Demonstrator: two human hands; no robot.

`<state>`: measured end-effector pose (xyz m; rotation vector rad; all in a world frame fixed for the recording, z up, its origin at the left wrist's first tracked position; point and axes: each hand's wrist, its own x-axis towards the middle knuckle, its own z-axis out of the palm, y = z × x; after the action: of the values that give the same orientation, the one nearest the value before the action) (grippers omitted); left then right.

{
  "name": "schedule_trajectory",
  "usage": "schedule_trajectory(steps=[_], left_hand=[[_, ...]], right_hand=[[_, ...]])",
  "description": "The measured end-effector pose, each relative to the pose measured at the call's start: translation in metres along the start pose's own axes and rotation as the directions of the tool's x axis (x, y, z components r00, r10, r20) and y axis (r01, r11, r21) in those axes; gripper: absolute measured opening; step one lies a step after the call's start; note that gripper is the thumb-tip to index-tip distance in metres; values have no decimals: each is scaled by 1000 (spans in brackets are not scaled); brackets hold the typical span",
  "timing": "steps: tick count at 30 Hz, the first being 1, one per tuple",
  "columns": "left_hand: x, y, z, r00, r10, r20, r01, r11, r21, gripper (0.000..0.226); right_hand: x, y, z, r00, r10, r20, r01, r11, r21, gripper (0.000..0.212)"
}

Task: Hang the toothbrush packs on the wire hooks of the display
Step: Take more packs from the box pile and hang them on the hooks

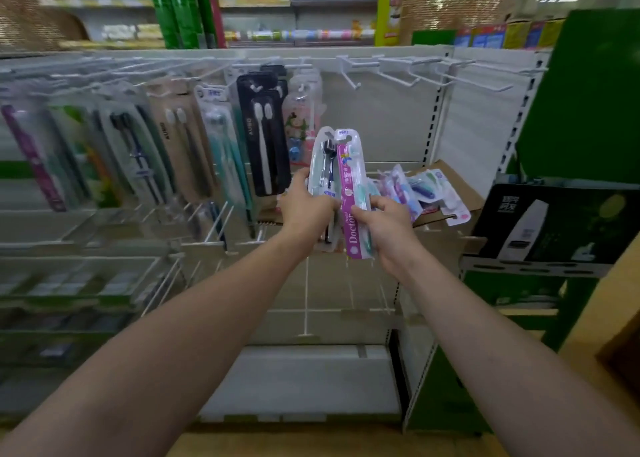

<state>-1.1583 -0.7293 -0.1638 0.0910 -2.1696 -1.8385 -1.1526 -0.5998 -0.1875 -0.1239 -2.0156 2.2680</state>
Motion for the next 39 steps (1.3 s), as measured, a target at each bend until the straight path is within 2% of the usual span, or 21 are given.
schedule_trajectory(steps=[3, 7, 11, 14, 21, 29, 34, 39], left_hand=[[-6, 3, -24, 998, 19, -58, -20, 1000, -17, 59], [-14, 11, -58, 989, 88, -119, -94, 994, -48, 58], [-21, 11, -101, 977, 171, -126, -169, 985, 27, 55], [-20, 6, -135, 970, 186, -160, -188, 982, -1, 57], [-9, 1, -224, 964, 186, -188, -199, 978, -56, 61], [5, -22, -320, 964, 175, -202, -194, 978, -76, 55], [16, -39, -361, 975, 132, -179, -150, 984, -93, 55], [25, -47, -377, 984, 128, -124, -142, 984, -108, 55]], right_hand=[[-14, 1, 14, 995, -102, 10, 102, 989, -108, 27], [-32, -4, 38, 974, -223, 46, 228, 964, -139, 29], [-47, -3, 69, 957, -282, 64, 289, 944, -157, 30], [-57, 3, 96, 948, -310, 70, 317, 932, -175, 28], [-79, 9, 181, 951, -305, 50, 309, 945, -106, 23], [-102, 23, 274, 961, -275, 36, 277, 957, -81, 20], [-110, 28, 319, 969, -248, 26, 249, 966, -75, 23], [-117, 34, 336, 974, -226, -21, 225, 973, -54, 21]])
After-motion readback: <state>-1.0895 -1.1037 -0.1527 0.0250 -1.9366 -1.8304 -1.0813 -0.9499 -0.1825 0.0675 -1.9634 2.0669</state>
